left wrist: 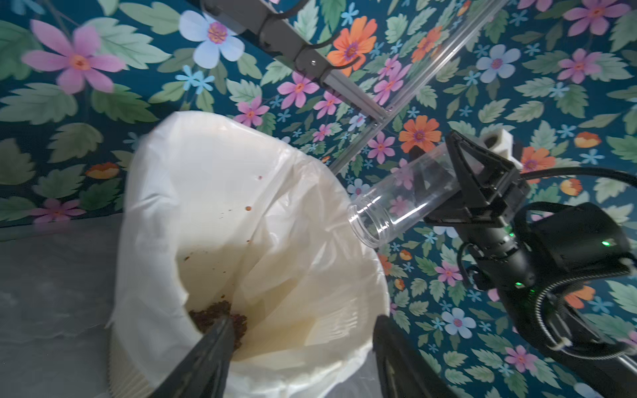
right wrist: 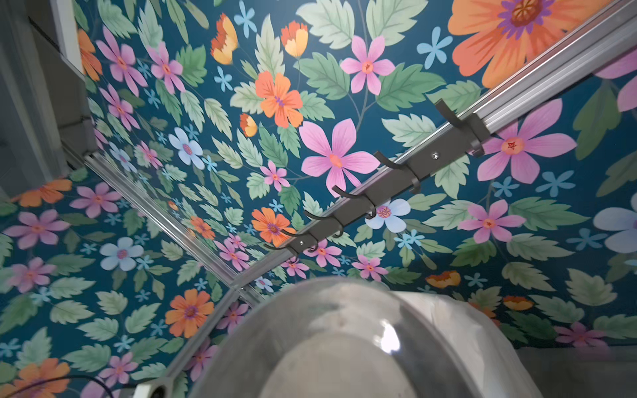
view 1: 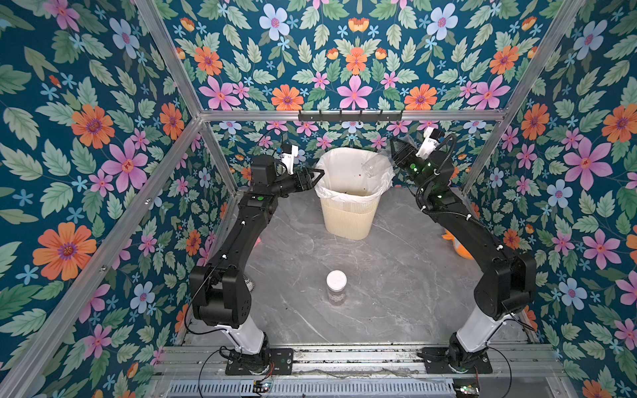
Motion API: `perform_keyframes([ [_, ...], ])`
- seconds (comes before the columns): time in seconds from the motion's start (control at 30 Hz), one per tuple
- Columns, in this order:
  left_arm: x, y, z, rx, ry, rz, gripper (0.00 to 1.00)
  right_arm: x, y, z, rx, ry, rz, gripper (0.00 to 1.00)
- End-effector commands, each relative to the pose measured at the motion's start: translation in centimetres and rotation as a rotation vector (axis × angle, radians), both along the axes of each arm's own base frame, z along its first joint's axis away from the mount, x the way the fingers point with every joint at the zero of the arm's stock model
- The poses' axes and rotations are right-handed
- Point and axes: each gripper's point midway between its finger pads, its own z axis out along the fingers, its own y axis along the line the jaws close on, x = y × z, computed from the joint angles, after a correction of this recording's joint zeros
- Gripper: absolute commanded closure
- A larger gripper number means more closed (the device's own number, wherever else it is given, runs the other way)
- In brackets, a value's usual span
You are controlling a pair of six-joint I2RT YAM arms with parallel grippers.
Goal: Empty the moldy dried flower tea in the jars
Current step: Place the jar at the center of the board.
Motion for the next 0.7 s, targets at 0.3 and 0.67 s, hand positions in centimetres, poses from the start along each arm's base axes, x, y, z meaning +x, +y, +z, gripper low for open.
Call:
perform_keyframes([
  [0.3, -3.1, -8.1, 5.4, -0.093, -0.091, -0.166, 0.33, -0.7, -0.2, -1.3, 0.545, 0.123, 0.249, 0.55],
  [0.67, -4.1, -11.2, 6.0, -0.133, -0.064, -0.246, 0.36, -2.2, -0.1, -1.9, 0.642, 0.143, 0.319, 0.55],
])
